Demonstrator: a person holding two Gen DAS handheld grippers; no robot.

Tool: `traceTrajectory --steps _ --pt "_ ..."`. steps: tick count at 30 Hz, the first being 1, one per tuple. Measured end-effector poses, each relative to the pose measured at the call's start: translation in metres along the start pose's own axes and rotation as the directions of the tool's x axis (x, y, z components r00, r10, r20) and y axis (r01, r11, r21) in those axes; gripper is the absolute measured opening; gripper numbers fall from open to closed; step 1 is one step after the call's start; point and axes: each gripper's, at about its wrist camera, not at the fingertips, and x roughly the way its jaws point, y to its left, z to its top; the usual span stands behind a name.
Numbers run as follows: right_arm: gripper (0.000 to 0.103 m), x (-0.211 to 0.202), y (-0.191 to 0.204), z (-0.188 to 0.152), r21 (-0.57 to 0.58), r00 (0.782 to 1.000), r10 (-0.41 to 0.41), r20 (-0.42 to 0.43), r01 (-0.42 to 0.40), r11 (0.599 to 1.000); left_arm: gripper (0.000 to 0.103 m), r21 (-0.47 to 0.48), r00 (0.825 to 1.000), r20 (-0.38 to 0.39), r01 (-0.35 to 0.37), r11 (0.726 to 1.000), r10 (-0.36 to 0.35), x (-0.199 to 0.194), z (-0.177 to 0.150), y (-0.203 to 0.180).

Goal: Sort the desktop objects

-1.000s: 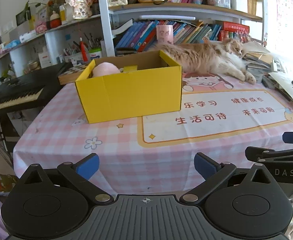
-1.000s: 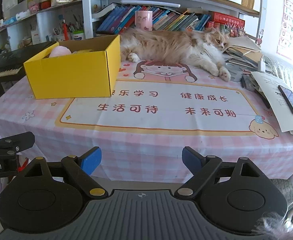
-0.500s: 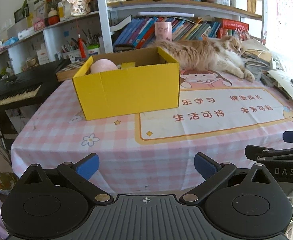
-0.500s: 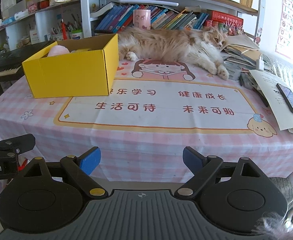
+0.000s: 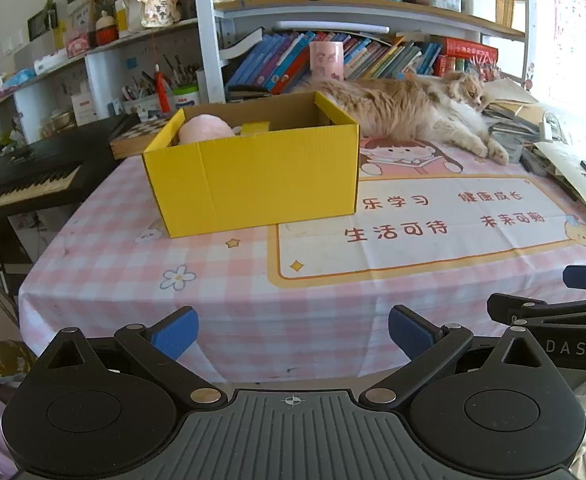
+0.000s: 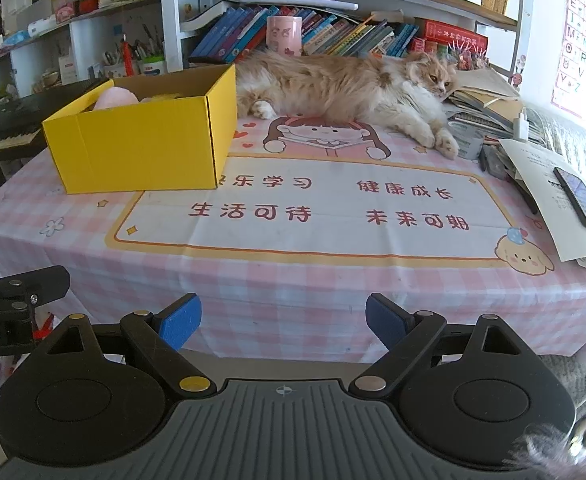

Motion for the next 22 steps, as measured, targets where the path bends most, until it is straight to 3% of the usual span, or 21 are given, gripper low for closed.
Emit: traceTrajectory --steps 22 --pt "0.089 0.0055 -0.0045 0.0010 0.024 1.000 0.005 -0.029 -0.005 1.000 0.103 -0.003 1.000 -0.015 0.006 1.000 -0.006 0.0026 0.0002 -0.0016"
